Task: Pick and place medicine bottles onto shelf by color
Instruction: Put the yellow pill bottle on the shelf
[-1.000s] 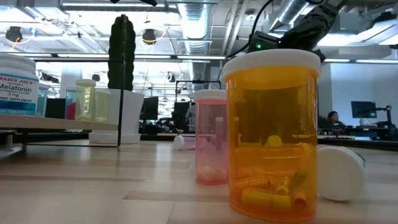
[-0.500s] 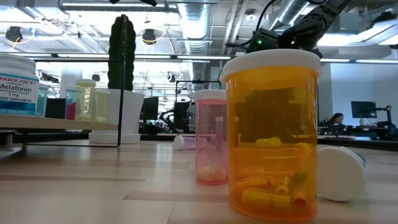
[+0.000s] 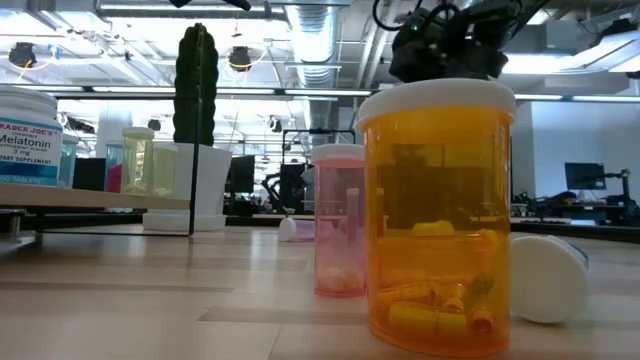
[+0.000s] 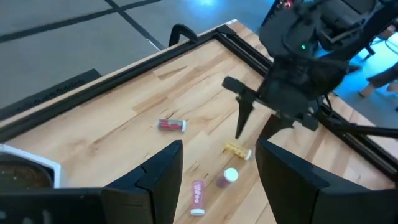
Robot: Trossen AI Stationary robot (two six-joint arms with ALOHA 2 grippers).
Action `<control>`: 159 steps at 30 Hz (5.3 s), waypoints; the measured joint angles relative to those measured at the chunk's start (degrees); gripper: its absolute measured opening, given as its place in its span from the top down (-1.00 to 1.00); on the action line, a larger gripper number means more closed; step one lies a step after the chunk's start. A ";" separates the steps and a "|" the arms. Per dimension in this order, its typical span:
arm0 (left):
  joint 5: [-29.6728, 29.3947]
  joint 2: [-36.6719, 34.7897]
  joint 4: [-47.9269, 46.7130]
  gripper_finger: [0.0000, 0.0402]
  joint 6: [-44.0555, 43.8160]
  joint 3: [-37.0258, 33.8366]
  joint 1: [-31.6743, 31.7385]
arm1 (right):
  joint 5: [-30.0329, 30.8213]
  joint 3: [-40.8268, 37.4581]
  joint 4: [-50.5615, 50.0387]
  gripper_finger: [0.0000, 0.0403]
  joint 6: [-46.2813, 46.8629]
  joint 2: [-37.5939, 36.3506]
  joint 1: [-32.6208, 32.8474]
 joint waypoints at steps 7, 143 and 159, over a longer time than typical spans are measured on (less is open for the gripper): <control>-0.49 0.00 0.11 0.06 -4.20 0.00 -0.11 | 6.44 0.13 -3.92 -0.07 -21.91 4.05 1.72; 16.58 8.22 21.23 0.06 1.29 0.00 7.51 | 20.74 16.93 -14.00 0.40 26.79 -8.00 -2.55; 22.09 10.84 23.91 0.01 5.20 0.09 9.57 | 25.54 26.25 -18.27 0.40 28.60 -8.37 7.55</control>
